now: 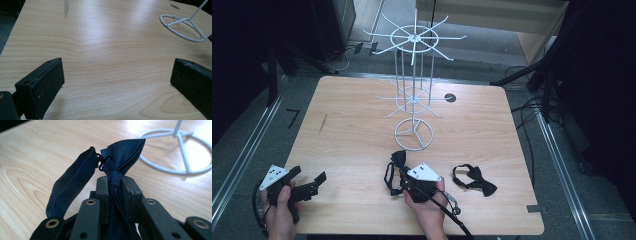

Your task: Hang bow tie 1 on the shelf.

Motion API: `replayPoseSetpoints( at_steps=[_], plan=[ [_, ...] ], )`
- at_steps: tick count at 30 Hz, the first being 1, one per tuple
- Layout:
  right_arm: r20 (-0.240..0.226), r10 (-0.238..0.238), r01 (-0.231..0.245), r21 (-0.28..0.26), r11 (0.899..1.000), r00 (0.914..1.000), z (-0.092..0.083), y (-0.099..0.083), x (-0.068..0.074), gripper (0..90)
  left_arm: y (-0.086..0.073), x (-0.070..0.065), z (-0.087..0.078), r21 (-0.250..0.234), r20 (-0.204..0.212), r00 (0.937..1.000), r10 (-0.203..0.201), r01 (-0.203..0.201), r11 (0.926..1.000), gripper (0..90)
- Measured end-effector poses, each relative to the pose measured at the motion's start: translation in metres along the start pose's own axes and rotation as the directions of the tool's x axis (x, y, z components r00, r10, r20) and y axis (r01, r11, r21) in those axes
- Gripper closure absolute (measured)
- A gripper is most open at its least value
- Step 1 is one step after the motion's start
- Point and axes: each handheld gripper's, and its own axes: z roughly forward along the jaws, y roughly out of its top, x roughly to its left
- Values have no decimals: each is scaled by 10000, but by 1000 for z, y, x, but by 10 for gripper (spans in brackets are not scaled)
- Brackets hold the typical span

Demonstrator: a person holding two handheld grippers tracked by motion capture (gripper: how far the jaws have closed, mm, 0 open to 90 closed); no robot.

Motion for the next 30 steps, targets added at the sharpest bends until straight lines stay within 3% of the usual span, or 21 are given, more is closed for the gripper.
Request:
replayPoseSetpoints(
  at_steps=[18,30],
  plan=[
    [517,48,20,-1315,9913,9987,-24,13,-8,778,0,0,0,4,0,10000,-1,1,10000,0],
    [942,68,138,-2169,9761,9955,-43,29,-12,777,0,0,0,3,-12,10000,4,-4,10000,0]
  ],
)
